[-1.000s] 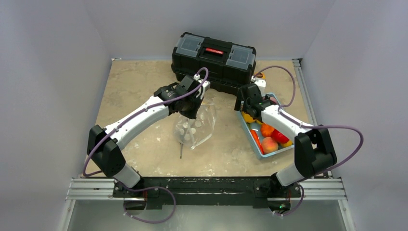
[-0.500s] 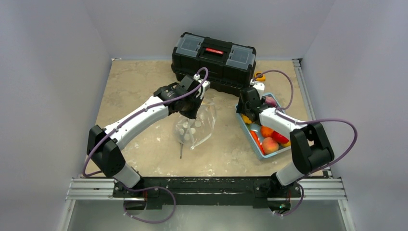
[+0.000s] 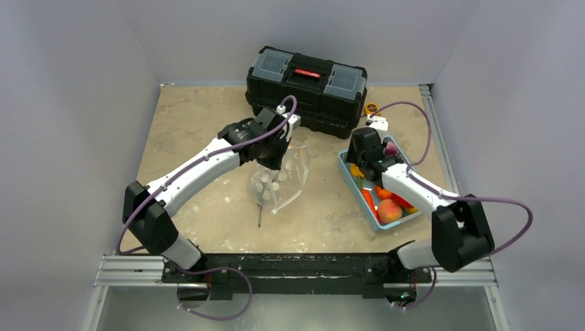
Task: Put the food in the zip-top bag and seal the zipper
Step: Pick up the fake vegetable from the bin, then place the fake vegetable in the zipper food storage bag.
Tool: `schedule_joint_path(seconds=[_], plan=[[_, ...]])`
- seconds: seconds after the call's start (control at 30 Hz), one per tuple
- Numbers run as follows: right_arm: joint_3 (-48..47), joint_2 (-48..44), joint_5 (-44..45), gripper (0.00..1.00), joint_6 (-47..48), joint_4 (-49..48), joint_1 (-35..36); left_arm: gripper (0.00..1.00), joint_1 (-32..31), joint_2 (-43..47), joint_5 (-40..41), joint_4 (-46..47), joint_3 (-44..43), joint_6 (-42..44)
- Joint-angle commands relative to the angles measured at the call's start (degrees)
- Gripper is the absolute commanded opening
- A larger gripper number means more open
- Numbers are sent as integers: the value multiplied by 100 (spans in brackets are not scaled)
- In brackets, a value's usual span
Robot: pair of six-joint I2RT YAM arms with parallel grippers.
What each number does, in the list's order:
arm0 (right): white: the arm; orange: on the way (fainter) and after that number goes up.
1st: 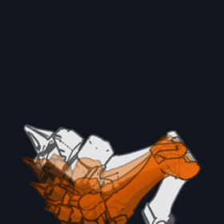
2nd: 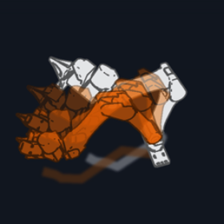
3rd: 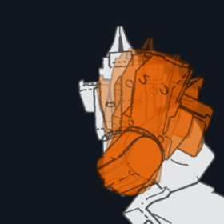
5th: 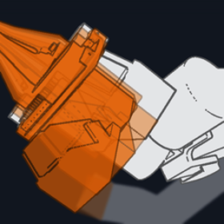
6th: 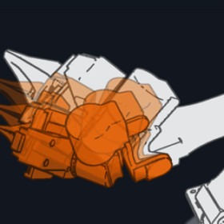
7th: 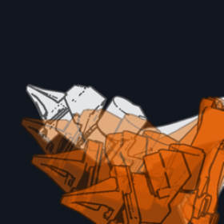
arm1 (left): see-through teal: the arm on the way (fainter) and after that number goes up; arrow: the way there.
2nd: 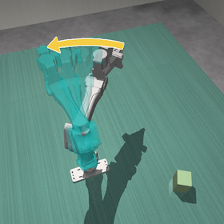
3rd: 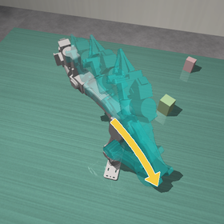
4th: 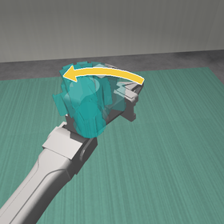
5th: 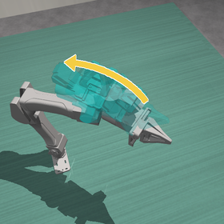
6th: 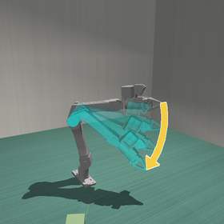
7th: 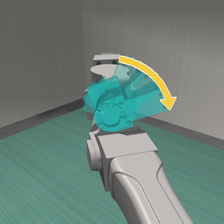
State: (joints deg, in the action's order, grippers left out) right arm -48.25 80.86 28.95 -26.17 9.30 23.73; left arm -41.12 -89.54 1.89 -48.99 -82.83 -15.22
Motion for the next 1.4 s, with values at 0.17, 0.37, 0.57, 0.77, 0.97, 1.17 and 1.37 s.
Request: schedule_joint_path(seconds=[0.17, 0.37, 0.57, 0.77, 0.97, 1.17, 1.37], plan=[[200, -1100, 278, 5, 240, 125, 7, 0, 52, 221, -40, 23, -203, 85], [389, -1612, 67, 1, 217, 214, 8, 0, 65, 183, -156, 29, -221, 82], [608, -2207, -500, 0, 174, 345, 3, 0, 83, 76, -538, 50, -238, 29], [835, -2733, -2706, 0, -22, -182, 186, 0, 98, -59, -756, 15, -293, 16], [1026, -3383, -3105, 0, -428, -1519, 1928, 0, 112, 62, -1252, 98, -261, 92], [1309, -3669, -3534, 0, -881, -3005, 2712, 0, 108, 622, -1764, 340, -40, 167], [1064, -3637, -3332, 0, -468, -3282, 3203, 0, 142, 1155, -3165, 1111, 550, -46]])
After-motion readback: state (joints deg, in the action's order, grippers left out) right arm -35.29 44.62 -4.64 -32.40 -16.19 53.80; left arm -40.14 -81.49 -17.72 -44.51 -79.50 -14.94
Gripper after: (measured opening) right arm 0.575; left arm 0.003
